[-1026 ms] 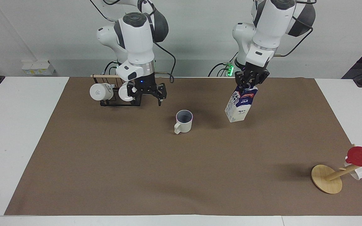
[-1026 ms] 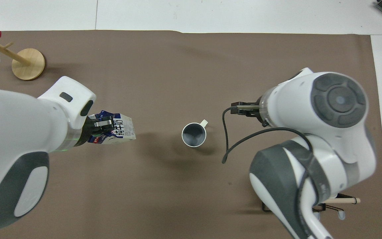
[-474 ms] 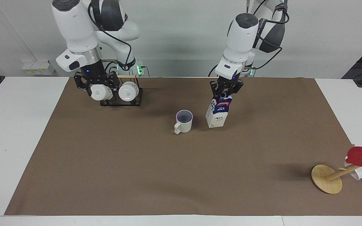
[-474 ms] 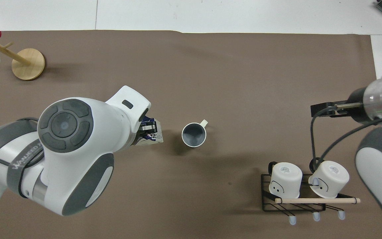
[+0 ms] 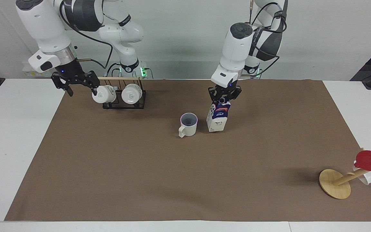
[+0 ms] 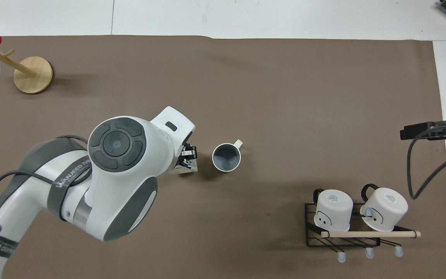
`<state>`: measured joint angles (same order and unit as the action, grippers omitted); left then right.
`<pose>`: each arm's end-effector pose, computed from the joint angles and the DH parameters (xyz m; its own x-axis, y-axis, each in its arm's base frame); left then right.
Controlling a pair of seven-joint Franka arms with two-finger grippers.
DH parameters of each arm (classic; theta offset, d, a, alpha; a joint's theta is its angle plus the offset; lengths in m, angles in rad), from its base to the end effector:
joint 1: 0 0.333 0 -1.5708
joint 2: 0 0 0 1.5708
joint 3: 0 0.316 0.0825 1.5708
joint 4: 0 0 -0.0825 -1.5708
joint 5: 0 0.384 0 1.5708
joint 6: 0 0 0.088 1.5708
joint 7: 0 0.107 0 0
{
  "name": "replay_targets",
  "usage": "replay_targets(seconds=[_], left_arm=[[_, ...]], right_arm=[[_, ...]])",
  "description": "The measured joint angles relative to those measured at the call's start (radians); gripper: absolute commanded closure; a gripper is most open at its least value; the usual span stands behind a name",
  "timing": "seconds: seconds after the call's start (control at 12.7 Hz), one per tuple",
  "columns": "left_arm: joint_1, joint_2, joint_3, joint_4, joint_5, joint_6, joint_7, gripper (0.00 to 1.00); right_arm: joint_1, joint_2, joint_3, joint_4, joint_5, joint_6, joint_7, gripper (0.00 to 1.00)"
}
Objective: Place cup and milk on table
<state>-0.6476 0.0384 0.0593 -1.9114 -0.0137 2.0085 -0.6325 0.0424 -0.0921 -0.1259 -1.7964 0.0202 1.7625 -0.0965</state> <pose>0.4785 -0.3206 0.4786 0.9979 0.0504 0.0412 0.0486 -0.9979 0.0431 0.5370 -0.0458 0.5838 0.9981 0.0091 0.0601 0.0107 -0.9996 -0.0259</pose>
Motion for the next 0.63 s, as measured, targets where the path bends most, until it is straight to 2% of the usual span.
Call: replay_targets(seconds=[0.32, 0.47, 0.63], left_arm=[[-0.005, 0.019, -0.001, 0.0, 0.0, 0.015, -0.001, 0.63], [-0.005, 0.019, -0.001, 0.0, 0.0, 0.016, -0.001, 0.63], [-0.005, 0.019, -0.001, 0.0, 0.0, 0.016, -0.001, 0.63]], right_arm=[[-0.014, -0.016, -0.003, 0.02, 0.0, -0.072, -0.003, 0.0], [-0.009, -0.005, 0.0, 0.097, -0.005, -0.157, 0.06, 0.0], [-0.003, 0.028, 0.012, 0.176, -0.015, -0.188, 0.1, 0.0]])
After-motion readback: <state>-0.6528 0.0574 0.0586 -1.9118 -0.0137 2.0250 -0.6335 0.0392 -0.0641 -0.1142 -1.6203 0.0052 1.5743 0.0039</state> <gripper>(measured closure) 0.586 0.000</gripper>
